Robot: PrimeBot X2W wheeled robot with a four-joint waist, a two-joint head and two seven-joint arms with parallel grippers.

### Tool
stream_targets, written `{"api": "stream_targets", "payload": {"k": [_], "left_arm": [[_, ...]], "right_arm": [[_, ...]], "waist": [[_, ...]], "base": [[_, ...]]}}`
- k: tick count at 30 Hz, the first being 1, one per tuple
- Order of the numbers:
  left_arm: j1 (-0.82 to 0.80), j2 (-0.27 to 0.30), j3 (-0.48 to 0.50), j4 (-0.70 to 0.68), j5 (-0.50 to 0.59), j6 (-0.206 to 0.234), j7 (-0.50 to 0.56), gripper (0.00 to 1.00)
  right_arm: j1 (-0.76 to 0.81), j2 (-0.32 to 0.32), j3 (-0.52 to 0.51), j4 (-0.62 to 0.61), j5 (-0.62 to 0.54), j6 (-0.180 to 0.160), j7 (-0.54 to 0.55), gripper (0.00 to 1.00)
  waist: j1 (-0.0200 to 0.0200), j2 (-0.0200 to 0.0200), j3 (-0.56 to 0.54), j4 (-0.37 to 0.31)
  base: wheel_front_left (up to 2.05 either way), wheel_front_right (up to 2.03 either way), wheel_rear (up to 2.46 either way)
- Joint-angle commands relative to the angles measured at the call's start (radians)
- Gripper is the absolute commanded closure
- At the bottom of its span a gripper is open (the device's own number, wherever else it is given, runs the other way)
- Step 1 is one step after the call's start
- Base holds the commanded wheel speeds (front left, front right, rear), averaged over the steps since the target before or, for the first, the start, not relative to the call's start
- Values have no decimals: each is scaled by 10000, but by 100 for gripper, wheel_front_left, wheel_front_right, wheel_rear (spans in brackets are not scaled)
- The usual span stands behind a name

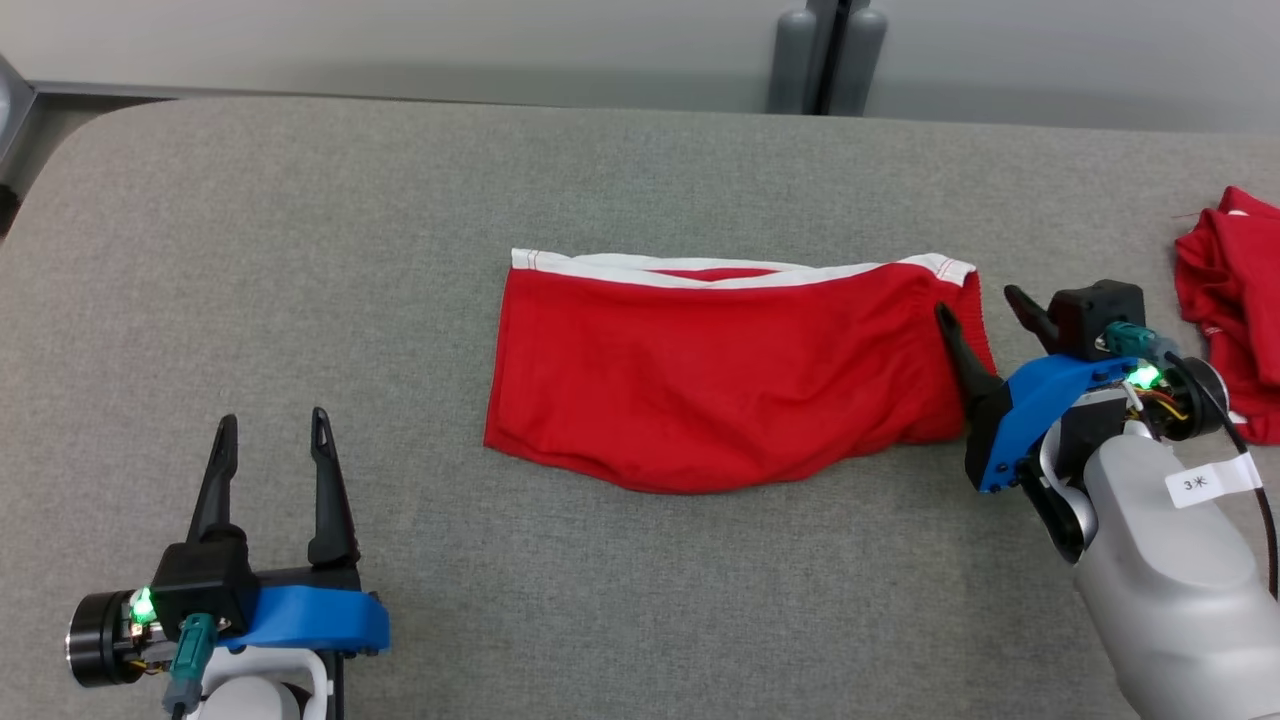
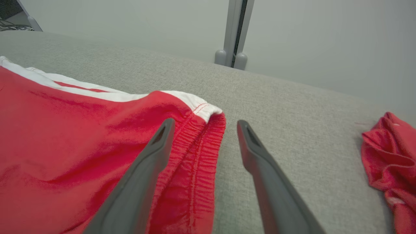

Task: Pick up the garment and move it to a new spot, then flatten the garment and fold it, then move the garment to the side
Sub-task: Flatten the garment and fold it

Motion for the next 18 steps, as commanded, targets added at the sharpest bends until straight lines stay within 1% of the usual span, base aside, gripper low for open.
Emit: {"api": "stream_targets", "payload": {"k": [1, 7, 11, 13, 14, 15, 16, 18], "left_arm": [[-180, -18, 18, -18, 49, -36, -41, 0], [-388, -132, -60, 24, 139, 25, -41, 0], [-464, -159, -58, 30, 171, 6, -43, 0], [-491, -173, -58, 40, 162, -4, -43, 0], [-503, -178, -44, 46, 157, -14, -41, 0], [-513, -176, -25, 51, 154, -20, -41, 0], [-505, -178, 2, 60, 148, -23, -41, 0], [-450, -176, 61, 82, 158, -32, -43, 0]], "right_arm": [[-236, -40, 103, 225, 100, 2, -79, 0], [-605, 53, 401, 1703, 385, 2, -310, 0], [-600, 345, 769, 2382, 794, 3, -276, 0], [-612, 551, 913, 2497, 1206, 3, -304, 0], [-622, 643, 987, 2487, 1468, 14, -360, 13], [-653, 646, 1066, 2461, 1623, 14, -448, 78], [-683, 615, 1185, 2450, 1743, 14, -539, 100], [-713, 527, 1374, 2455, 2030, 14, -716, 100]], "waist": [[-2, -2, 223, 181], [-2, -2, 432, 264], [-2, -2, 459, 265], [-2, -2, 472, 255], [-2, -2, 474, 243], [-2, -2, 475, 225], [-2, -2, 458, 191], [-2, -2, 384, 117]], "base": [[0, 0, 0], [0, 0, 0], [0, 0, 0], [0, 0, 0], [0, 0, 0], [0, 0, 0], [0, 0, 0], [0, 0, 0]]}}
